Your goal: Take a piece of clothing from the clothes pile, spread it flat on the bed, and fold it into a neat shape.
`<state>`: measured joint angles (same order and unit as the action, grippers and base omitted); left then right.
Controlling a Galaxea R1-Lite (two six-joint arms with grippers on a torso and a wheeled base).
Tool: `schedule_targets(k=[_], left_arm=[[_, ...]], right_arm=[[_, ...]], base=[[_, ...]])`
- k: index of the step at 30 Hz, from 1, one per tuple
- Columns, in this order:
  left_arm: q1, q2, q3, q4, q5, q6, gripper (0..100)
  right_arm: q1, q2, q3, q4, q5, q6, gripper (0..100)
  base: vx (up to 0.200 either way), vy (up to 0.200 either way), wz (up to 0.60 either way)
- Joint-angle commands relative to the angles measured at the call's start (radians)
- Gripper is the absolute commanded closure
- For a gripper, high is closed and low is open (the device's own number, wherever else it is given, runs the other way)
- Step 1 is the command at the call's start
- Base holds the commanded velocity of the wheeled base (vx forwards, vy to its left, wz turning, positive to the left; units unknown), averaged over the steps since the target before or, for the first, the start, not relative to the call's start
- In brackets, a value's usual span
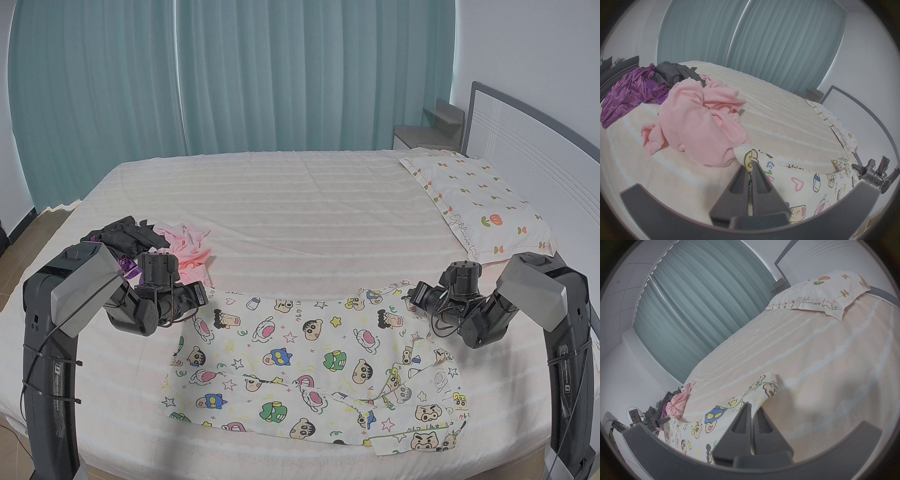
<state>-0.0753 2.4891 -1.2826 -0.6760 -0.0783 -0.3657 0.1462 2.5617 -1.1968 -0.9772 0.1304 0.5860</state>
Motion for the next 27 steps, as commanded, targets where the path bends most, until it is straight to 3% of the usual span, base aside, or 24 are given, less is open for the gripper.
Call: schedule_targets(k=[1, 27], left_arm=[[0.0, -0.003, -0.003, -0.001, 0.0, 0.001, 100], [-0.006, -0.046, -0.014, 0.032, 0.035, -0.013, 100]], right_arm=[[-0.002, -0.012, 0.006, -0.003, 0.001, 0.0, 100], [0.001, -0.067, 0.054, -0.064, 0.006, -0.002, 100]], base=[[0.0, 0.0, 0.0], [0.0, 0.0, 0.0]])
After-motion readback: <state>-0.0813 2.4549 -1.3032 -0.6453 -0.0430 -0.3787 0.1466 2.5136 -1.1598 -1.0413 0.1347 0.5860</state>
